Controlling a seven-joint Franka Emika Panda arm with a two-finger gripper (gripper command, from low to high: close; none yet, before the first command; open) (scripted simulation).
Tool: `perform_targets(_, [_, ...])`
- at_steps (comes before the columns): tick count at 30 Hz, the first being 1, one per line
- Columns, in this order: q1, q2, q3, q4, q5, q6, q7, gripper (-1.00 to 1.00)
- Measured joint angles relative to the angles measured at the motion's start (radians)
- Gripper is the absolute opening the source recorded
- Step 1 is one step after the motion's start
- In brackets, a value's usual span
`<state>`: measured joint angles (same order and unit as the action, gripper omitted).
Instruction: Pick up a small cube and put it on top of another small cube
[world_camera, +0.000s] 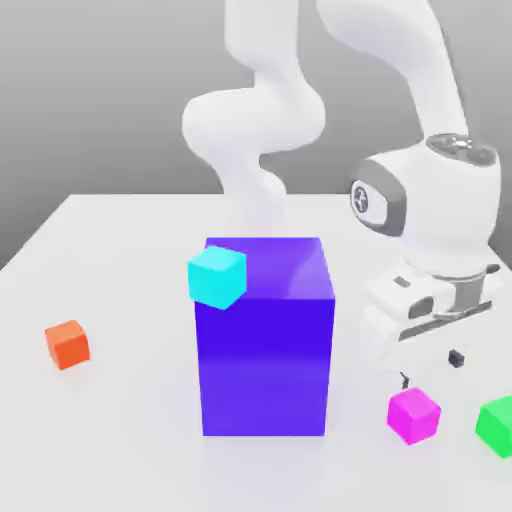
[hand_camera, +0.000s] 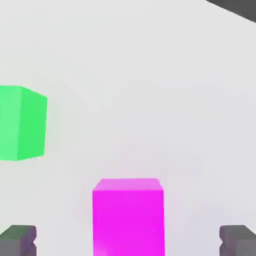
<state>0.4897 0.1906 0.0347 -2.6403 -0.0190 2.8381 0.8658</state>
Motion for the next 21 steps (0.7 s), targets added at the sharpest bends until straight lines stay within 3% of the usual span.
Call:
perform_targets(5, [0.016, 0.151, -0.018, 0.026, -0.019, 0.121, 0.015, 0.0])
perform_targets(6, [0.016, 0.17, -0.018, 0.029, -0.019, 0.135, 0.016, -1.0])
perform_targets(13, [0.015, 0.168, -0.018, 0.029, -0.023, 0.134, 0.019, -1.0])
perform_targets(21, [0.015, -0.031, 0.004, 0.012, 0.004, -0.049, 0.013, -1.0])
